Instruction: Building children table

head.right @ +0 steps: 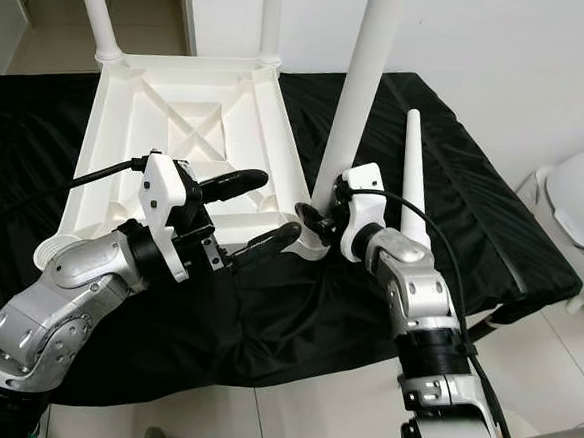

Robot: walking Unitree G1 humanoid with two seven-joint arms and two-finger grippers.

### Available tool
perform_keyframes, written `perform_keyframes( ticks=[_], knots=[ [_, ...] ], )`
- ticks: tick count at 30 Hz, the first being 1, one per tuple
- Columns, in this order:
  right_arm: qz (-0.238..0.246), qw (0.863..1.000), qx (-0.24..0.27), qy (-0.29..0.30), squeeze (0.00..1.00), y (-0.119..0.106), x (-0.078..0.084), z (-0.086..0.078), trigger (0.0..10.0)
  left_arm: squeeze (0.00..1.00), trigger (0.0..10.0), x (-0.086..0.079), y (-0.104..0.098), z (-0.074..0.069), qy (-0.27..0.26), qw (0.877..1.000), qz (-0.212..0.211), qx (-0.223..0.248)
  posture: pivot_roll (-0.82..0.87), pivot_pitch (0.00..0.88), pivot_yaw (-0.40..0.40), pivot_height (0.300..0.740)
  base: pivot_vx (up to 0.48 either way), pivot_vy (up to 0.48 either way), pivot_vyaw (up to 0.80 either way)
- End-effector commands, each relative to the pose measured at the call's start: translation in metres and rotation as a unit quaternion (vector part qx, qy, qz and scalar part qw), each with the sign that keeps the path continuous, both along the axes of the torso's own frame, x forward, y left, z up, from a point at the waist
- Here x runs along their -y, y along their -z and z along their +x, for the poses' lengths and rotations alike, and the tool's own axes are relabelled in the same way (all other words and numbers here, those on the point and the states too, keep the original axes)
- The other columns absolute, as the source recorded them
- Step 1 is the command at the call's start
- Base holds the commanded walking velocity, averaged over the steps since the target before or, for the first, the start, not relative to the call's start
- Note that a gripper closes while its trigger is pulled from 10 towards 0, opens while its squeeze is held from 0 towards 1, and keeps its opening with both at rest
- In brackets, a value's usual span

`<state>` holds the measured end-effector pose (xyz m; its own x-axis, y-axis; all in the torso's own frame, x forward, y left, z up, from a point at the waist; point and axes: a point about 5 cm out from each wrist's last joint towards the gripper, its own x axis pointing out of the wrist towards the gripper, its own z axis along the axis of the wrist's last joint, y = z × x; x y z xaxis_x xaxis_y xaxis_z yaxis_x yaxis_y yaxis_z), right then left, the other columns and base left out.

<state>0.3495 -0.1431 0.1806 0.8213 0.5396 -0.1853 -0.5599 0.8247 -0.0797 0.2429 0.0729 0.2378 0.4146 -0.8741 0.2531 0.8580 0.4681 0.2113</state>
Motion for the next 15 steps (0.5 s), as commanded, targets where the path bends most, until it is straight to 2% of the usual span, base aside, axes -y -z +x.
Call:
perform_keyframes(
  ticks=[1, 8, 15],
  knots=[
    [-0.026, 0.996, -0.081, 0.023, 0.0, 0.0317, 0.0049, -0.0027, 10.0, 0.0, 10.0, 0.0007, -0.0008, -0.0008, 0.003, 1.0, 0.004, 0.006, -0.03, 0.093, -0.018, 0.74, 0.0, 0.0, 0.0],
    [-0.03, 0.994, -0.106, 0.024, 0.0, 0.0373, 0.0052, -0.0019, 10.0, 0.0, 10.0, 0.0004, -0.001, -0.0011, 0.003, 1.0, 0.004, 0.006, -0.03, 0.094, -0.02, 0.74, 0.0, 0.0, 0.0],
    [-0.035, 0.994, -0.106, 0.019, 0.0, 0.0406, 0.0044, -0.0056, 10.0, 0.0, 10.0, 0.0003, -0.0011, -0.0011, 0.002, 1.0, 0.003, 0.006, -0.03, 0.094, -0.021, 0.74, 0.0, 0.0, 0.0]
  ],
)
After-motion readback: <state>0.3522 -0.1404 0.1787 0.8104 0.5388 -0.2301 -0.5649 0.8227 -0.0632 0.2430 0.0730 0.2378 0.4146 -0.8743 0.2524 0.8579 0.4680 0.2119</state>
